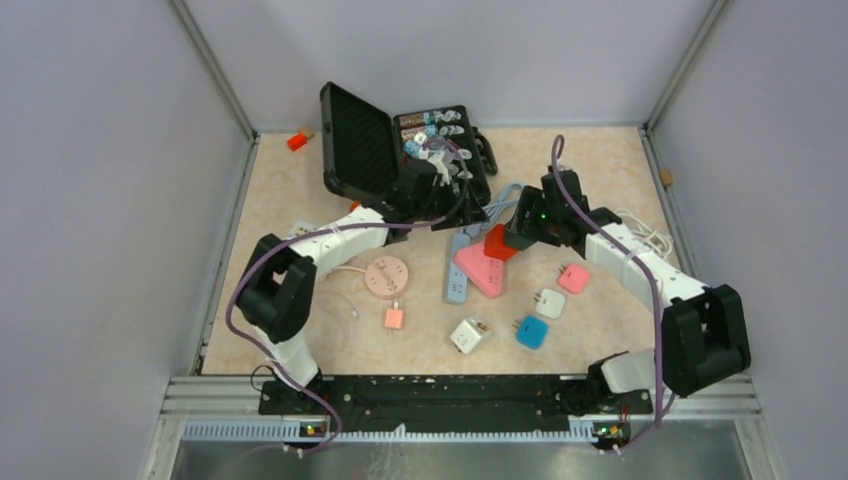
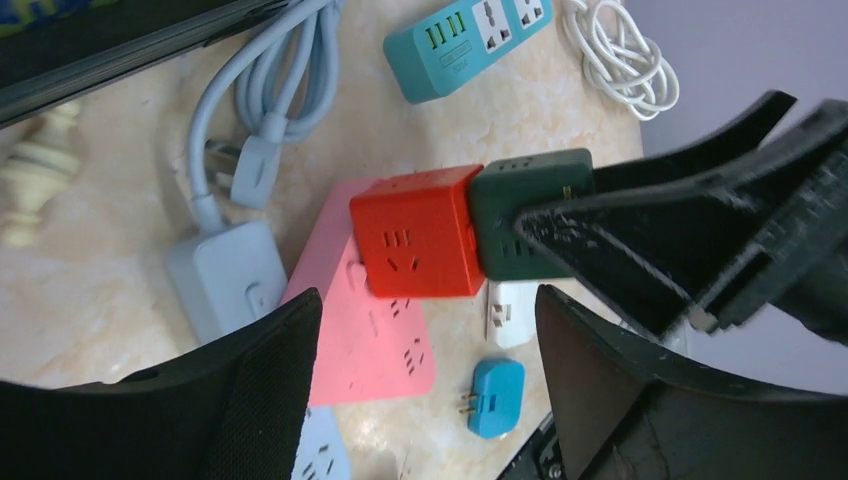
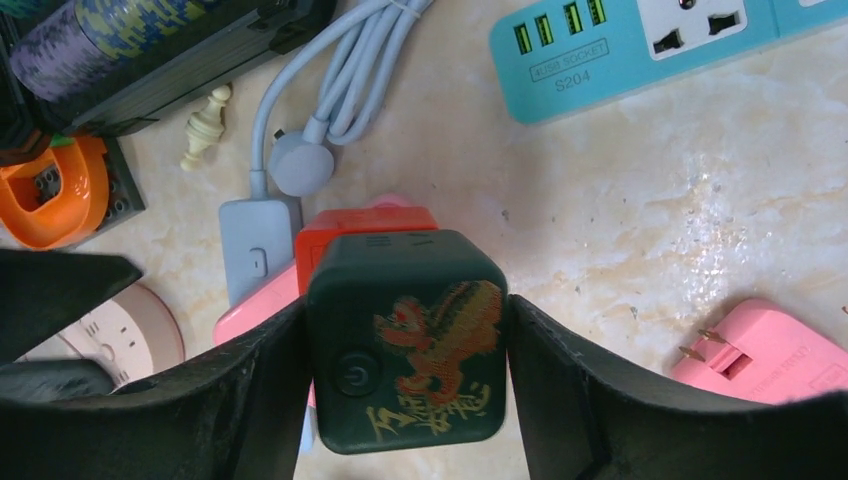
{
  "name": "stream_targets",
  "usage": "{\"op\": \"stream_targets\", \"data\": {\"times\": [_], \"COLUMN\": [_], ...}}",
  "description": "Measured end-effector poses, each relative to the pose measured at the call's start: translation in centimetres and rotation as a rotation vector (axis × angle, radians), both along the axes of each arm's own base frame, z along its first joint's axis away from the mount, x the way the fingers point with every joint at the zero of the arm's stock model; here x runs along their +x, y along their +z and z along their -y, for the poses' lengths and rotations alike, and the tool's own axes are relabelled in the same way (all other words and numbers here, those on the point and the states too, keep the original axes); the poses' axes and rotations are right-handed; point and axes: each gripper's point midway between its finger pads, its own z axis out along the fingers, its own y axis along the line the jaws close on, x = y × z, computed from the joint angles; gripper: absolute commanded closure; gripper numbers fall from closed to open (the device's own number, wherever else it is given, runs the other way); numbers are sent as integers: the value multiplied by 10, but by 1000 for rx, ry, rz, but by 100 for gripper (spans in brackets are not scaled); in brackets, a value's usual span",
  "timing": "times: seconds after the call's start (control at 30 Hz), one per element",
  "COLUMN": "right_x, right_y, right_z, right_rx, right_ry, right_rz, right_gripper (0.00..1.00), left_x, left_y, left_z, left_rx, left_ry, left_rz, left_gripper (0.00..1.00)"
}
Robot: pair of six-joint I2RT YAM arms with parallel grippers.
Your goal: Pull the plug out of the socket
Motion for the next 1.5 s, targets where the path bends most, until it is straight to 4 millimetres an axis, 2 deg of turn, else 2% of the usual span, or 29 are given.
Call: {"op": "stream_targets", "data": {"times": [0.1, 0.2, 0.3, 0.5, 0.67, 0.83, 0.93, 1.1, 1.5], "right_x": [-2, -6, -7, -8, -8, -8, -8, -8, -12], "right_y": [0, 1, 3, 1, 1, 1, 1, 1, 1], "right_z": [0, 0, -3, -6, -7, -7, -7, -7, -7], "right_rx": [17, 28, 45, 63, 67, 68, 69, 69, 128], "right_ry": [-3, 1, 13, 21, 23, 24, 24, 26, 51], "right_rz": [19, 37, 45, 48, 46, 46, 46, 46, 7], "right_gripper": [28, 28, 33, 56, 71, 88, 99, 100, 100], "left_x": [8, 10, 10, 12, 10, 4, 3, 2, -4], "left_y": [-14, -27, -35, -36, -40, -55, -54, -53, -58], "left_z": [18, 27, 33, 43, 55, 54, 57, 59, 54], "left_rx": [6, 20, 28, 38, 66, 131, 136, 142, 123], "left_ry": [-11, -16, -24, -21, -25, -10, -8, -10, -23], "left_rz": [-5, -17, -24, -12, -8, -21, -15, -6, 52], "left_gripper": [27, 27, 29, 39, 43, 56, 61, 68, 70]}}
